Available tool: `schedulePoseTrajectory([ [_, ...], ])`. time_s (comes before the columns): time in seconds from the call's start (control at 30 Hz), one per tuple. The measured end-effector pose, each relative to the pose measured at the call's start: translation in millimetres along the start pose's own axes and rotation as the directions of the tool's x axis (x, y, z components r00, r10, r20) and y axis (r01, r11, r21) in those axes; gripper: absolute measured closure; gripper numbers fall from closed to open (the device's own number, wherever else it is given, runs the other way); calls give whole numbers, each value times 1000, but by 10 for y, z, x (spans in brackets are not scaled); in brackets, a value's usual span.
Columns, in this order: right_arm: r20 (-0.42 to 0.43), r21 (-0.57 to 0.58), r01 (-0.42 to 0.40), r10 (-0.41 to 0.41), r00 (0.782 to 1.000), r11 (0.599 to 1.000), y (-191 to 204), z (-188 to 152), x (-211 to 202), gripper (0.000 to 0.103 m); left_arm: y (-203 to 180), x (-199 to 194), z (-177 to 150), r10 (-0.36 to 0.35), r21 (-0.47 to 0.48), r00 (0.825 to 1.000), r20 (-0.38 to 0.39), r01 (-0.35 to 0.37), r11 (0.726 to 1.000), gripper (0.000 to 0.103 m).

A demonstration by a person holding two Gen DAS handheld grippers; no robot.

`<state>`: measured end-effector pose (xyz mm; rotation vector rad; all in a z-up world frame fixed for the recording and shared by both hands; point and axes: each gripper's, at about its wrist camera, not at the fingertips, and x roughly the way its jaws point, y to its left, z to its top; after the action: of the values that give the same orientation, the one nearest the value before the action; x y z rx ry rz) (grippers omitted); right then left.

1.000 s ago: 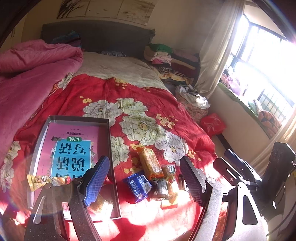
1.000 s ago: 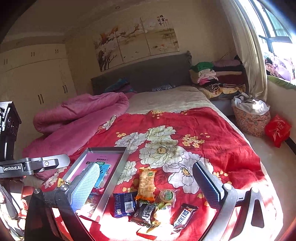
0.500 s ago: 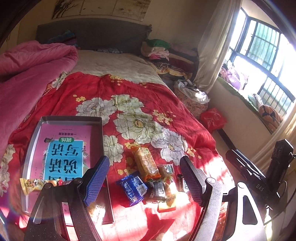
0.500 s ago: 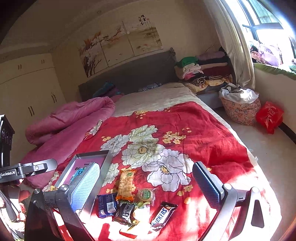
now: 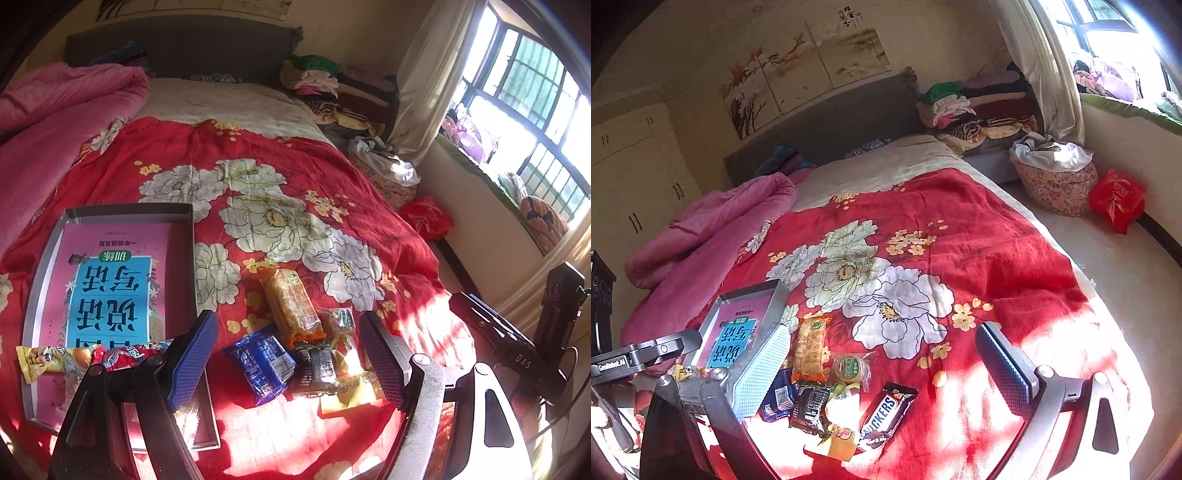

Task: Organize snacks
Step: 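Move both open tools back from the tray to the snack pile, then grasp the blue wrapper packet with the left tool while the right tool grasps the Snickers bar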

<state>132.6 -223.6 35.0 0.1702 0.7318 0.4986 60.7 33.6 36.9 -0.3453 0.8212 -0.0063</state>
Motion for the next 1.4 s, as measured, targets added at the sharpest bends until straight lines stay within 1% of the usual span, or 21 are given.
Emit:
schedulePoseTrajectory([
  [0.2, -100, -9, 17, -18, 995, 1000, -1, -101, 189, 1, -4, 163, -72, -2, 8, 999, -51, 2, 1000, 23],
  [0.3, -162, -10, 39, -40, 986, 999, -31, -177, 304, 1, 1, 261, -133, 2, 10, 996, -84, -1, 1000, 23],
  [0.4, -226, -23, 58, -61, 972, 998, -47, -269, 420, 1, 1, 320, -207, 8, 16, 994, -108, -7, 1000, 23],
  [0.5, -258, -44, 63, -72, 964, 997, -29, -336, 482, 1, -23, 370, -280, 16, 36, 992, -127, -11, 999, 23],
  [0.67, -296, -73, 71, -90, 951, 995, 7, -408, 559, 1, -21, 489, -361, 29, 36, 984, -173, -23, 999, 23],
  [0.9, -330, -88, 93, -117, 937, 992, -7, -457, 643, 1, 53, 644, -394, 60, -28, 972, -229, -68, 997, 23],
  [0.97, -338, -93, 96, -122, 933, 991, -9, -471, 658, 1, 83, 676, -391, 64, -49, 969, -238, -78, 996, 23],
  [1.03, -344, -98, 104, -132, 930, 990, -10, -482, 671, 2, 92, 699, -389, 77, -50, 968, -240, -92, 995, 23],
  [1.17, -352, -130, 137, -175, 920, 982, -5, -513, 727, 2, 100, 740, -385, 88, -53, 965, -246, -104, 993, 23],
  [1.27, -367, -154, 148, -196, 909, 977, 16, -552, 787, 6, 107, 774, -388, 87, -67, 963, -255, -108, 992, 23],
  [1.33, -370, -171, 151, -205, 906, 974, 36, -574, 815, 9, 116, 797, -407, 89, -82, 960, -265, -115, 990, 23],
  [1.4, -373, -185, 155, -216, 902, 970, 46, -595, 857, 14, 125, 825, -429, 79, -99, 958, -277, -111, 989, 23],
])
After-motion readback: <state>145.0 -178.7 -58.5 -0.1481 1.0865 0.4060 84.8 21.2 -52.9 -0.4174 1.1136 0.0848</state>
